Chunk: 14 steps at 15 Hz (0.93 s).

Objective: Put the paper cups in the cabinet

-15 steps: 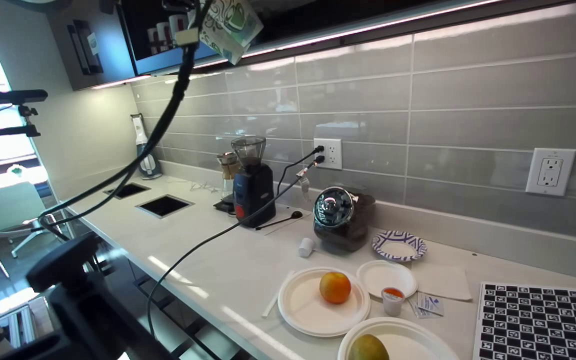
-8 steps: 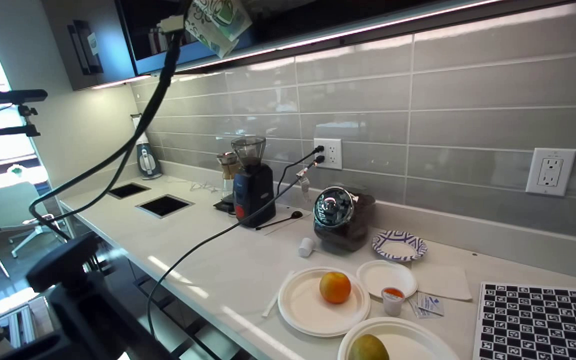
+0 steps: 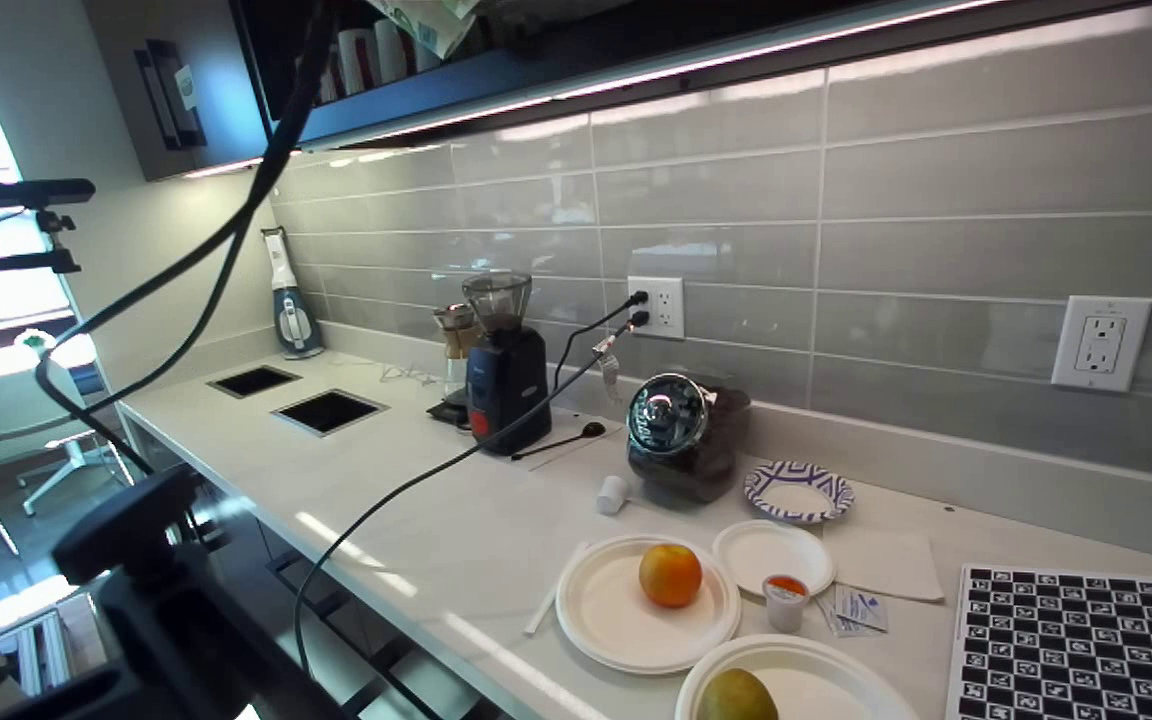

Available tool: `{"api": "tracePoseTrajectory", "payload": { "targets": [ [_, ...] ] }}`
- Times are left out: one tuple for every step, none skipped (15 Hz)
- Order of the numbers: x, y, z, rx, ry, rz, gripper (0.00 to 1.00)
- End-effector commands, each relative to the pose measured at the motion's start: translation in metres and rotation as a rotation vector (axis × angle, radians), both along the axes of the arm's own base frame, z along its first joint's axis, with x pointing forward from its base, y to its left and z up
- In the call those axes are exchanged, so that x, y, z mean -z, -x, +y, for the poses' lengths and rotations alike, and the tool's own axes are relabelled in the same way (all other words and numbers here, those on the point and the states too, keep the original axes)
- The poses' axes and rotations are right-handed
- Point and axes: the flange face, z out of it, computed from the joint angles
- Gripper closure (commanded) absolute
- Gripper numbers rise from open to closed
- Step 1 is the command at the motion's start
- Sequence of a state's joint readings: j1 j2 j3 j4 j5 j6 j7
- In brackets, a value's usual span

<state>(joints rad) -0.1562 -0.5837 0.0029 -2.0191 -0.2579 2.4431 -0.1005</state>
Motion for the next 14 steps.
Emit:
{"api": "tracePoseTrajectory", "payload": {
  "targets": [
    [-0.034,-0.004,-0.003,-0.006,-0.066,0.007,0.98],
    [-0.039,-0.006,-0.004,-0.007,-0.094,0.023,0.98],
    [-0.044,-0.010,-0.005,-0.002,-0.121,0.043,0.98],
    [-0.047,-0.013,-0.007,0.004,-0.139,0.053,0.98],
    [-0.051,-0.018,-0.008,0.009,-0.156,0.068,0.98],
    [-0.054,-0.023,-0.010,0.014,-0.172,0.082,0.98],
    [-0.058,-0.029,-0.013,0.024,-0.183,0.092,0.98],
    [-0.060,-0.036,-0.015,0.027,-0.193,0.103,0.98],
    [-0.062,-0.043,-0.017,0.031,-0.201,0.116,0.98],
    [-0.063,-0.050,-0.018,0.032,-0.209,0.124,0.98],
    [-0.064,-0.056,-0.018,0.027,-0.217,0.134,0.98],
    [-0.064,-0.063,-0.018,0.024,-0.221,0.142,0.98],
    [-0.064,-0.069,-0.017,0.014,-0.228,0.157,0.98],
    [-0.065,-0.075,-0.015,0.010,-0.231,0.162,0.98]
  ]
}}
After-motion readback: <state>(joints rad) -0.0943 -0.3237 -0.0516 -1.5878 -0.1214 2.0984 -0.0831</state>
